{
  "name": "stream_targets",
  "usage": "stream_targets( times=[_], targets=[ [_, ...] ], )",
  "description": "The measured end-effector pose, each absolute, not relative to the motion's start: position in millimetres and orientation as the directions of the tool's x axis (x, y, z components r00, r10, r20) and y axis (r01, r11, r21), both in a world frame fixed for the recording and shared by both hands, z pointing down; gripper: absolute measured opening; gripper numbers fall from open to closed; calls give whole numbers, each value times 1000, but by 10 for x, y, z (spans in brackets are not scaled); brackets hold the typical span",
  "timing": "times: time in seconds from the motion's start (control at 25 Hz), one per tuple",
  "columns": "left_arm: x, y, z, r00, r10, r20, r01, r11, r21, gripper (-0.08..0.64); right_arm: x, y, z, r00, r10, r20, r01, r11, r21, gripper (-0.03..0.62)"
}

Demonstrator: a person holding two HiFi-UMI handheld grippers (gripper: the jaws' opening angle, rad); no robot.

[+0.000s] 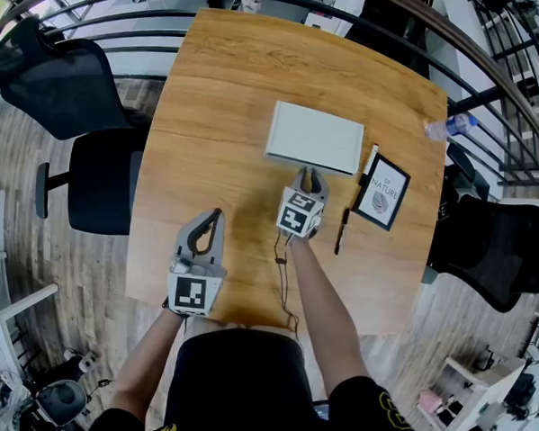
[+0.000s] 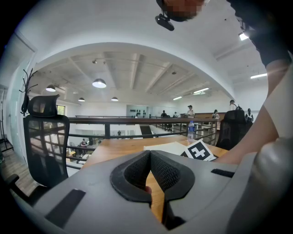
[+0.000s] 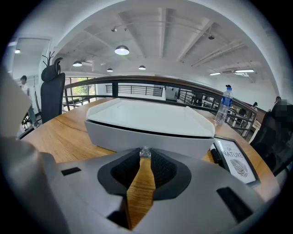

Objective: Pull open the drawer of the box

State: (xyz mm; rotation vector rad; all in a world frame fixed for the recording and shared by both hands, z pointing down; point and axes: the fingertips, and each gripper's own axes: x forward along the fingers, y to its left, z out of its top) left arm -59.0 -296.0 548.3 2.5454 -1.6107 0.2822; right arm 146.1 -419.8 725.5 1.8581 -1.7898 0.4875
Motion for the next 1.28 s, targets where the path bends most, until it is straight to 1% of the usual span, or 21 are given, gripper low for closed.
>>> stream_targets(
  times=[1.28],
  targets=[
    [-624, -2711, 5418, 411, -889, 202, -908, -419, 2, 10, 1392, -3724, 7304, 61, -785, 616, -993, 12, 114, 67]
  ],
)
